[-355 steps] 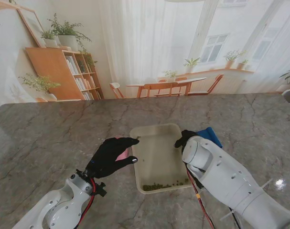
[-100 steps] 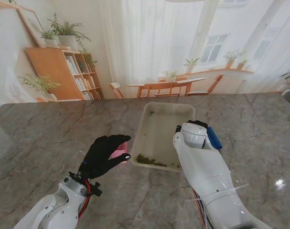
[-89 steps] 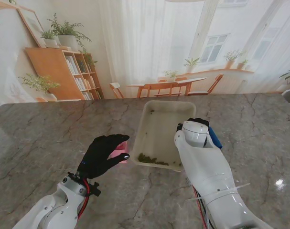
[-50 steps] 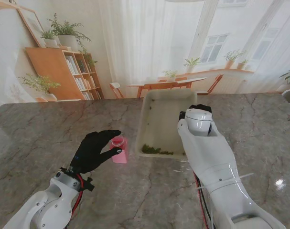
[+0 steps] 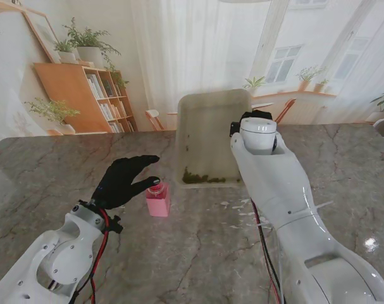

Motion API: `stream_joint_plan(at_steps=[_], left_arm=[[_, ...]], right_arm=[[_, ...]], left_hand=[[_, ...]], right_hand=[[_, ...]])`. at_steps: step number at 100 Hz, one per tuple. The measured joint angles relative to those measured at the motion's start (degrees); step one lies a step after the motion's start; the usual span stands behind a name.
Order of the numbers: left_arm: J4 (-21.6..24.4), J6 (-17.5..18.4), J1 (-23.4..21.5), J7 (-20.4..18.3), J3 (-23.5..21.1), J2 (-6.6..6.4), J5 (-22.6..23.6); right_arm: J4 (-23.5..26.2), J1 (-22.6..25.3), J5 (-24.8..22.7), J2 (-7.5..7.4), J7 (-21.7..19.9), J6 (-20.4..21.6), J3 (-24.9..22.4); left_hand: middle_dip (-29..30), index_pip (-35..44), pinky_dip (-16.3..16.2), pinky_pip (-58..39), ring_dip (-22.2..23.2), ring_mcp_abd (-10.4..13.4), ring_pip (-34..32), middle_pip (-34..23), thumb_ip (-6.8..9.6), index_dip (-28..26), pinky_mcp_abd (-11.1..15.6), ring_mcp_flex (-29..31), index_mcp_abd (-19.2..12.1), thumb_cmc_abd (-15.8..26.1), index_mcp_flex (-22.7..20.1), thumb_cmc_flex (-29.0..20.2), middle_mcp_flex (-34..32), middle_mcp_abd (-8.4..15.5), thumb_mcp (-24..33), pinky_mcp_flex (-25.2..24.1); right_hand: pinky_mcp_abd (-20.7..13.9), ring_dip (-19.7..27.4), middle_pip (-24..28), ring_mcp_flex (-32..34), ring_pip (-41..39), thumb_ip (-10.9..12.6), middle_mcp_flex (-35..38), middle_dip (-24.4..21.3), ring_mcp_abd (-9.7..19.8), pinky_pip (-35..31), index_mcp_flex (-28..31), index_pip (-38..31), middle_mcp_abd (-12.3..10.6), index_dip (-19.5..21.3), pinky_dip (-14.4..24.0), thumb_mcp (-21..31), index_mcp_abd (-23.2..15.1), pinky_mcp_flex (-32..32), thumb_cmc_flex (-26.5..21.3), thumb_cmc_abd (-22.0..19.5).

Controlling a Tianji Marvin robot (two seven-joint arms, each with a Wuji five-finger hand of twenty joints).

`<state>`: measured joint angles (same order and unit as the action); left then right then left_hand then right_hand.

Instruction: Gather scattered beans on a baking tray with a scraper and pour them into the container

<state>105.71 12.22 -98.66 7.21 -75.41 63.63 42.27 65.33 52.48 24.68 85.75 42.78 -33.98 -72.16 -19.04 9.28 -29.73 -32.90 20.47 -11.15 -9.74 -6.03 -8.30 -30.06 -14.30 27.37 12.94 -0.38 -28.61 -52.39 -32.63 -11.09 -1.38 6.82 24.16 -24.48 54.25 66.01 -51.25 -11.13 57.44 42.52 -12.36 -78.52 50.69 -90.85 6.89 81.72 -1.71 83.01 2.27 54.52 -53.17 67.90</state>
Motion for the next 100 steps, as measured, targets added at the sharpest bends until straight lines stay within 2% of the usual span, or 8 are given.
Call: stream_joint_plan(at_steps=[19,34,71,100], left_arm=[[-1.4,0.0,2.6,-2.1,-0.2,-0.1,-1.9],[-2.9,0.2,4.5,-3.3,-0.3,-0.19,-3.6],[-6.3,1.6,8.5,-5.5,-0.2,-0.42,-5.6],[-6.8,2.5,9.6,-7.0,-0.4,-0.71,-5.5]], right_arm=[[-6.3,-4.5,3.6,1.06,-0.3,2.4,1.8],[-9.4,-6.7,4.1,1.83,-1.4,3.7,3.3],[-12.3,-9.9,5.4,2.37,-5.3,8.4,7.8],[-14.5,-11.5,4.7,3.04,-8.7,12.2,11.3]], left_hand=[[0.0,0.0,0.0,0.0,0.0,0.0,0.0,0.0,0.0,0.0,0.0,0.0,0.0,0.0,0.0,0.0,0.0,0.0,0.0,0.0],[0.0,0.0,0.0,0.0,0.0,0.0,0.0,0.0,0.0,0.0,0.0,0.0,0.0,0.0,0.0,0.0,0.0,0.0,0.0,0.0],[0.0,0.0,0.0,0.1,0.0,0.0,0.0,0.0,0.0,0.0,0.0,0.0,0.0,0.0,0.1,0.0,0.2,0.0,0.0,-0.1],[0.0,0.0,0.0,0.2,-0.2,0.0,0.0,0.2,0.0,0.1,0.0,0.0,0.0,0.0,0.6,0.0,0.8,0.0,0.0,-0.1]], right_hand=[[0.0,0.0,0.1,0.0,-0.1,0.0,0.0,0.0,0.0,0.0,0.0,0.0,0.0,0.0,0.0,0.0,0.0,0.0,0.0,0.0],[0.0,0.0,0.2,0.0,-0.2,0.0,0.0,0.0,0.0,0.0,0.0,0.0,0.0,0.0,0.1,0.0,0.0,0.0,0.0,0.2],[0.0,0.0,0.5,0.0,-0.4,0.0,0.0,0.1,0.0,0.0,0.0,-0.1,-0.1,0.0,0.1,0.0,0.0,0.0,0.0,0.6],[0.0,0.0,0.5,0.0,-0.5,0.0,0.0,0.1,0.0,0.0,0.0,-0.1,-0.1,0.0,0.1,0.0,0.0,0.0,0.0,0.6]])
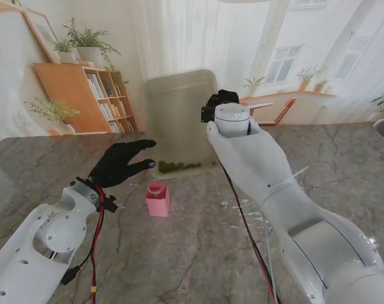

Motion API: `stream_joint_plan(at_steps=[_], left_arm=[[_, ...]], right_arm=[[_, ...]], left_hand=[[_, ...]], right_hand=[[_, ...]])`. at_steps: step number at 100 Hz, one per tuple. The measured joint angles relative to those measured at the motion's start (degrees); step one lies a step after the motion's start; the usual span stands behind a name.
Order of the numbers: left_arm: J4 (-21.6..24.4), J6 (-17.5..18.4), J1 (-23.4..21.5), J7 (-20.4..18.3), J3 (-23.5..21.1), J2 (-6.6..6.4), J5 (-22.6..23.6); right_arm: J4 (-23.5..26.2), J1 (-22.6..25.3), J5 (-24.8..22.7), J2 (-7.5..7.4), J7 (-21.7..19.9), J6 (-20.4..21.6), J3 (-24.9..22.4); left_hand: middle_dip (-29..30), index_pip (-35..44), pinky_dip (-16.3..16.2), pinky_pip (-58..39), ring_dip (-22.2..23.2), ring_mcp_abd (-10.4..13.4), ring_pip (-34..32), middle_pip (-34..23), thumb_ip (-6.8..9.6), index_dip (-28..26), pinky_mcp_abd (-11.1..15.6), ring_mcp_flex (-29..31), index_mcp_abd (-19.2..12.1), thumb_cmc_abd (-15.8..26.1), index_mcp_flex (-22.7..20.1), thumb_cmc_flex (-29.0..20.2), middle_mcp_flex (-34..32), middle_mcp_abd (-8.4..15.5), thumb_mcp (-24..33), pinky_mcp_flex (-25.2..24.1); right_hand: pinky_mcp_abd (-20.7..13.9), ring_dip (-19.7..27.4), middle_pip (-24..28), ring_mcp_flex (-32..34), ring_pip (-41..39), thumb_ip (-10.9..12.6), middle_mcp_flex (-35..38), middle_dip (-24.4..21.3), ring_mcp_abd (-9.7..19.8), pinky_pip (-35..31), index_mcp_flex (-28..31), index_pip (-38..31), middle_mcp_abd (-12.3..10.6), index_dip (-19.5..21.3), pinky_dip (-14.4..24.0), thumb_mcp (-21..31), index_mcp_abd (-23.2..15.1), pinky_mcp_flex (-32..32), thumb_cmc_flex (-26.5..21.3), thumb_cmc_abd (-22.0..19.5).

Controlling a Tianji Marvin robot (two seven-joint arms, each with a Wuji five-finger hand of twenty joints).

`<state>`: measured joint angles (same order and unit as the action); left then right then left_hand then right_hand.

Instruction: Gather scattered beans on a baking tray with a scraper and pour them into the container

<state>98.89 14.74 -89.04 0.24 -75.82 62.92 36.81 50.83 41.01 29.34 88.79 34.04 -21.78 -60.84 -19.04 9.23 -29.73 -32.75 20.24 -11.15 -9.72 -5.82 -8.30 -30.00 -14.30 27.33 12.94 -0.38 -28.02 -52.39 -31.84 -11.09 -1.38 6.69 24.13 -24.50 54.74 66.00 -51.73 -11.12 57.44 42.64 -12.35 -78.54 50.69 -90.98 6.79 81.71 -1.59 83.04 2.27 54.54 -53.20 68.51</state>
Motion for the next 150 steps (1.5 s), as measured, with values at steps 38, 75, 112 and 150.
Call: stream_joint_plan(at_steps=[38,75,112,150], left_arm=[[1.1,0.3,-0.4,-1.9,-1.7,-0.51,1.6],[1.0,-0.2,-1.1,-2.1,-2.0,-0.63,1.6],[1.4,-1.4,-1.6,-2.7,-2.1,-0.69,1.4],[1.8,-1.5,-2.3,-2.7,-2.3,-0.7,1.5]], right_arm=[[-1.6,-1.5,-1.1,0.42,-5.0,3.4,3.8],[-2.8,-2.6,-1.4,0.8,-6.4,5.6,5.2],[-2.6,-3.1,-3.9,0.37,-9.4,8.2,7.1],[-2.3,-3.4,-4.8,0.07,-10.7,9.2,7.9]], left_hand=[[0.0,0.0,0.0,0.0,0.0,0.0,0.0,0.0,0.0,0.0,0.0,0.0,0.0,0.0,0.0,0.0,0.0,0.0,0.0,0.0],[0.0,0.0,0.0,0.0,0.0,0.0,0.0,0.0,0.0,0.0,0.0,0.0,0.0,0.0,0.0,0.0,0.0,0.0,0.0,0.0],[0.0,0.0,0.0,0.0,-0.1,0.1,0.0,0.0,0.0,0.0,0.0,0.0,0.0,0.0,0.0,0.0,0.0,0.0,0.0,0.0],[0.0,0.0,0.0,0.0,-0.3,0.8,0.0,0.0,0.0,0.0,0.0,0.0,0.0,0.0,0.0,0.0,0.0,0.0,0.0,0.0]], right_hand=[[0.0,-0.2,0.0,0.0,-0.1,0.0,0.0,0.5,0.0,-0.1,0.0,-0.3,0.0,0.0,0.0,0.0,0.0,0.0,0.0,0.0],[0.0,-0.2,0.0,0.0,-0.1,0.0,0.0,0.5,0.0,-0.2,0.1,-0.4,0.0,0.0,0.0,0.0,-0.1,0.0,0.0,0.1],[0.0,-0.2,0.1,0.0,-0.1,0.0,0.0,0.7,0.0,-0.2,0.6,-0.4,-0.1,0.0,0.0,0.0,-0.4,0.0,0.0,0.1],[0.0,-0.6,0.4,-0.1,-0.2,0.0,0.0,0.7,0.0,-0.2,0.6,-0.4,-0.2,0.0,0.0,0.0,-0.4,0.0,0.0,0.3]])
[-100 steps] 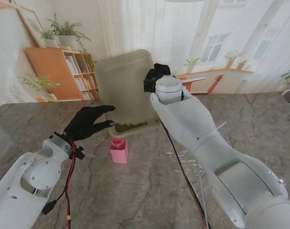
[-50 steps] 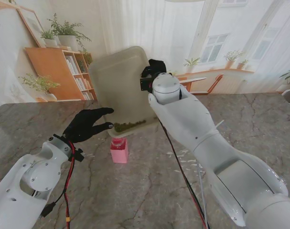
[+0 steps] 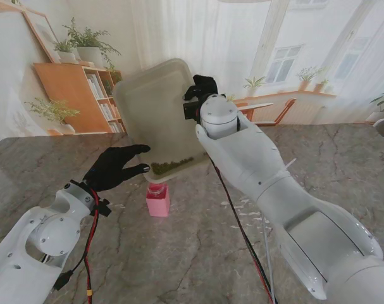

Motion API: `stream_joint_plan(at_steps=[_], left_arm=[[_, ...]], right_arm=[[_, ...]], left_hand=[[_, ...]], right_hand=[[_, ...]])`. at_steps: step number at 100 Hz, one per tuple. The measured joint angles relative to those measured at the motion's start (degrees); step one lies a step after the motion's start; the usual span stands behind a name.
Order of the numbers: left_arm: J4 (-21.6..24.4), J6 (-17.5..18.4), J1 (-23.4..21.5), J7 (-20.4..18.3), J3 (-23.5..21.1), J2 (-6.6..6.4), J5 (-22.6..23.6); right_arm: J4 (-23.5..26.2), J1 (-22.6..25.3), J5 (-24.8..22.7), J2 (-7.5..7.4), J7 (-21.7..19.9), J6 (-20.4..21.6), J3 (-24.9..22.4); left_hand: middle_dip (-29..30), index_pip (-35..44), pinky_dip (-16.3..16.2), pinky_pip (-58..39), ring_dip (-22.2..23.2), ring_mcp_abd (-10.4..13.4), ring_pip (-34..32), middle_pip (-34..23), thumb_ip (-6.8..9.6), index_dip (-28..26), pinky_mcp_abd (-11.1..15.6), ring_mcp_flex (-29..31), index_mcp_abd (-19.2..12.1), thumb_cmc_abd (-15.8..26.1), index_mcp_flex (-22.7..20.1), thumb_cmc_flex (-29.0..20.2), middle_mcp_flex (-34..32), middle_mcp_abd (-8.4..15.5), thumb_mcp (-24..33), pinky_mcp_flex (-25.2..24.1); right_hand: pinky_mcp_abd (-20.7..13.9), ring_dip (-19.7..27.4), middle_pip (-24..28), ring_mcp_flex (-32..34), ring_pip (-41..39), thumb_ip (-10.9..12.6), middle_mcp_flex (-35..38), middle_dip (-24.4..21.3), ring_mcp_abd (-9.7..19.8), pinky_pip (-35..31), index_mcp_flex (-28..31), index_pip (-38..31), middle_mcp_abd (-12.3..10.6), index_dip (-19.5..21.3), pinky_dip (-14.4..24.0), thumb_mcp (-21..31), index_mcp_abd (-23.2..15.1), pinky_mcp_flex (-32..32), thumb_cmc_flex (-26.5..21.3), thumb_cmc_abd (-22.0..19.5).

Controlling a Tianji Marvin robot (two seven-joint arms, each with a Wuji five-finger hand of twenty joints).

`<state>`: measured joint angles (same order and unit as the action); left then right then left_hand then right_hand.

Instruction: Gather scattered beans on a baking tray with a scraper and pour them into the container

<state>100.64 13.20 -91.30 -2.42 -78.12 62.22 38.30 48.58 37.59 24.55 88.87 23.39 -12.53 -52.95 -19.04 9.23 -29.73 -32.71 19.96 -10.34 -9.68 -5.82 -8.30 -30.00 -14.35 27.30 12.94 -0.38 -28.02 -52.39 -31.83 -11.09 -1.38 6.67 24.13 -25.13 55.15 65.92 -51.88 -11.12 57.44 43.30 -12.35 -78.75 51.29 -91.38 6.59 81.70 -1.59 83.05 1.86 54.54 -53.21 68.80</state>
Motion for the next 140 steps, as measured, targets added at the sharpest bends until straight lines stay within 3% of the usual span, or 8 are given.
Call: stream_joint_plan(at_steps=[82,140], left_arm=[[0.8,-0.9,-2.0,1.4,-0.4,0.07,0.3],[1.1,-0.9,-2.2,1.2,-0.6,0.08,0.5]], right_arm=[[4.4,0.6,-0.6,-1.44,-2.3,0.4,1.2],[3.8,0.4,-3.8,-1.55,-2.1,2.6,2.3]], left_hand=[[0.0,0.0,0.0,0.0,0.3,-1.2,0.0,0.0,0.0,0.0,0.0,0.0,0.0,0.0,0.0,0.0,0.0,0.6,0.0,0.0],[0.0,0.0,0.0,0.0,0.3,-1.2,0.0,0.0,0.0,0.0,0.0,0.0,0.0,0.0,0.0,0.0,0.0,0.7,0.0,0.0]], right_hand=[[0.0,-0.2,0.0,-0.5,-1.0,0.0,0.0,0.6,0.1,-0.3,0.0,0.0,-0.5,0.0,0.0,0.0,-0.3,-0.1,0.0,0.1],[-0.1,-0.2,0.0,-0.5,-1.0,0.0,0.0,0.6,0.2,-0.3,0.0,0.0,-0.5,0.0,0.0,0.0,-0.5,-0.1,0.0,0.1]])
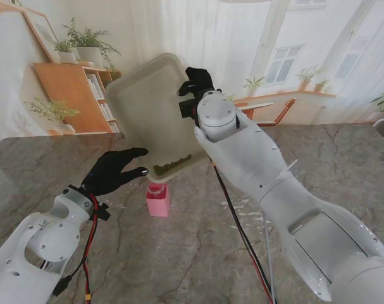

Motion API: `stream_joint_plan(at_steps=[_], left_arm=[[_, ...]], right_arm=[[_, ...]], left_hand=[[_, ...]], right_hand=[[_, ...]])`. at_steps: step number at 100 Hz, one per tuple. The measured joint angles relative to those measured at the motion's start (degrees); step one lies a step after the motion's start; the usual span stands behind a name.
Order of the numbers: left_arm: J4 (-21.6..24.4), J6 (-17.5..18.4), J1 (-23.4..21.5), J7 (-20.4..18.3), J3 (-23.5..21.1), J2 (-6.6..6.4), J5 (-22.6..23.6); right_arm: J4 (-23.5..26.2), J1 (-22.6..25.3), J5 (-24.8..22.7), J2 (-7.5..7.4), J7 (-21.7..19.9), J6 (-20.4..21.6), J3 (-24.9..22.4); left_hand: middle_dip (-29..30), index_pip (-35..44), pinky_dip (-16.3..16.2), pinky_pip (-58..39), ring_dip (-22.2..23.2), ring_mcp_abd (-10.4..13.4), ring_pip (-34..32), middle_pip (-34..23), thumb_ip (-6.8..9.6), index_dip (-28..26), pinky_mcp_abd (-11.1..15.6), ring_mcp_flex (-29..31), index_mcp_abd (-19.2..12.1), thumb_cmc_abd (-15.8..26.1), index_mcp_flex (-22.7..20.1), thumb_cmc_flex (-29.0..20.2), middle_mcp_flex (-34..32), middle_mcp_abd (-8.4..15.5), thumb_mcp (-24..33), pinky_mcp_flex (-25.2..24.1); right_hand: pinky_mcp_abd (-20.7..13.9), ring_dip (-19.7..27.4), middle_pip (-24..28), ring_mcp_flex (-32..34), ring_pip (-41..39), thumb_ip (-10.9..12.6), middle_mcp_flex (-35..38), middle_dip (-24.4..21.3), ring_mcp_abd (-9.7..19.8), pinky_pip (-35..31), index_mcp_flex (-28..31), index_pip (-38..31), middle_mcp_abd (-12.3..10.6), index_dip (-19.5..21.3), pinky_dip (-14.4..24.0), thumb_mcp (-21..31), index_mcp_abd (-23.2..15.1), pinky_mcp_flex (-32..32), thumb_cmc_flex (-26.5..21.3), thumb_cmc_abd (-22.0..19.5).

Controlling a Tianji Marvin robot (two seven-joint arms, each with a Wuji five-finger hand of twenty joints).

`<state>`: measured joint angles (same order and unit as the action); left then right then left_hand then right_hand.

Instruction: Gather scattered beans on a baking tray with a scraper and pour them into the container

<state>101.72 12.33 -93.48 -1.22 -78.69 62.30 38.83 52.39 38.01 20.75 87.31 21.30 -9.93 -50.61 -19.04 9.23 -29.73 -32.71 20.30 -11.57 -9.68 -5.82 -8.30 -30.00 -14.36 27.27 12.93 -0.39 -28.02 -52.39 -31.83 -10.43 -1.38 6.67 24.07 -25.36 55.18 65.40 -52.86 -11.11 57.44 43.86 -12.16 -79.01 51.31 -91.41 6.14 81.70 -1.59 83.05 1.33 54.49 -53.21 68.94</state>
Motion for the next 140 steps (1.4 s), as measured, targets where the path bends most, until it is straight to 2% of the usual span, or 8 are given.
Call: stream_joint_plan(at_steps=[44,64,89,140], left_arm=[[0.2,-0.1,-0.2,0.0,-0.2,-0.01,0.2],[0.1,0.0,-0.2,0.0,-0.3,-0.01,0.2],[0.2,0.0,-0.6,0.1,-0.6,-0.01,0.3],[0.3,-0.1,-1.1,0.1,-0.7,-0.01,0.3]], right_arm=[[2.1,1.0,-0.8,-0.53,0.2,1.6,0.7],[4.8,2.1,-1.0,-0.84,1.7,1.7,0.9],[7.1,3.1,-2.5,-1.46,1.7,2.2,1.3],[7.7,3.3,-3.9,-1.8,1.2,4.0,1.9]], left_hand=[[0.0,0.0,0.0,0.0,0.0,0.0,0.0,0.0,0.0,0.0,0.0,0.0,0.0,0.0,0.0,0.0,0.0,0.0,0.0,0.0],[0.0,0.0,0.0,0.0,0.0,-0.5,0.0,0.0,0.0,0.0,0.0,0.0,0.0,0.0,0.0,0.0,0.0,0.0,0.0,0.0],[0.0,0.0,0.0,0.0,0.0,-0.5,0.0,0.0,0.0,0.0,0.0,0.0,0.0,0.0,0.0,0.0,0.0,0.0,0.0,0.0],[0.0,0.0,0.0,0.0,0.0,-0.4,0.0,0.0,0.0,0.0,0.0,0.0,0.0,0.0,0.0,0.0,0.0,0.0,0.0,0.0]], right_hand=[[0.0,-0.1,0.0,0.0,0.0,0.0,0.0,0.0,0.0,0.0,0.0,0.0,0.0,0.0,0.0,0.0,-0.1,0.0,0.0,0.0],[0.0,-0.3,0.0,0.0,0.0,0.0,0.0,0.0,0.0,0.0,0.0,0.0,0.0,0.0,0.0,0.0,-0.1,0.0,0.0,0.0],[0.0,-0.3,0.0,0.0,0.0,0.0,0.0,0.0,0.0,0.0,0.0,0.0,0.0,0.0,0.0,0.0,-0.1,0.0,0.0,0.1],[0.0,-0.3,0.0,0.0,0.0,0.0,0.0,0.0,0.0,0.0,0.0,0.0,0.0,0.0,0.0,0.0,-0.1,0.0,0.0,0.1]])
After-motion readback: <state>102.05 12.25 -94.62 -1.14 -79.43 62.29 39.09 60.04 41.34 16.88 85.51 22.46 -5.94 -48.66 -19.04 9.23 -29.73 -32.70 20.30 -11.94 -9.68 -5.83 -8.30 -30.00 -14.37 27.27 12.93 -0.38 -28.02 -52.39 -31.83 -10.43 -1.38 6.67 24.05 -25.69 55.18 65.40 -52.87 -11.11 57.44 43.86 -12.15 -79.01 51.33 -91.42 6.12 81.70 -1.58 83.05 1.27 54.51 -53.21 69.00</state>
